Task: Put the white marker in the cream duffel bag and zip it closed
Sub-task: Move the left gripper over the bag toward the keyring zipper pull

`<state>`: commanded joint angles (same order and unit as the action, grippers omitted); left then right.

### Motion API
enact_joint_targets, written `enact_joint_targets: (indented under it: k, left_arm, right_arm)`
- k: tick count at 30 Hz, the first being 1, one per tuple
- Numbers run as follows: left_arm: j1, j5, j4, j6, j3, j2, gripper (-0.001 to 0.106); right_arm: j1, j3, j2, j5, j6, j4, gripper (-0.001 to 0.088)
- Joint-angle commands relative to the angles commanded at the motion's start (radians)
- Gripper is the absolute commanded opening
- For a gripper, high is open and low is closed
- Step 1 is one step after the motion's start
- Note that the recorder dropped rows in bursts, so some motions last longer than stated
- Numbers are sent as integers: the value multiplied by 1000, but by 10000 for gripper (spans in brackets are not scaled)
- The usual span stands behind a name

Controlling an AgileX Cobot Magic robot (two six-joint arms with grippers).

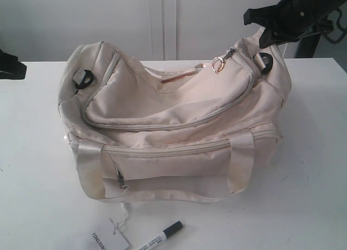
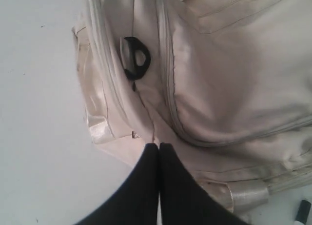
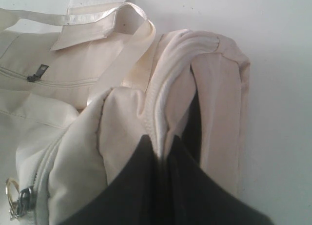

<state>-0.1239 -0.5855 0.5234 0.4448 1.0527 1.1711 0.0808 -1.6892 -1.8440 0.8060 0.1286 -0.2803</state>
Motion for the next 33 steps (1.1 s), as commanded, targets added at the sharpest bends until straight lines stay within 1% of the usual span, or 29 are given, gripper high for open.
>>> enact_joint_targets:
  k: [5,15,19,23,27,33]
  left_arm:
    - [-50,-4,0,4,59,58,0]
    - [-145,16,0,4,140,168,0]
    - [-183,13,43,4,172,208,0]
    - [-225,15,139,112,214,256,0]
    - [-256,15,223,154,265,317,0]
    - [-294,10,238,162,342,418,0]
  right_arm:
    - [0,0,0,0,-2,0,0]
    - [0,0,0,0,-9,0,0]
    - [0,0,0,-2,-8,0,0]
    - [0,0,0,-2,-8,0,0]
    - [0,0,0,-2,-8,0,0]
    - [0,0,0,-2,-8,0,0]
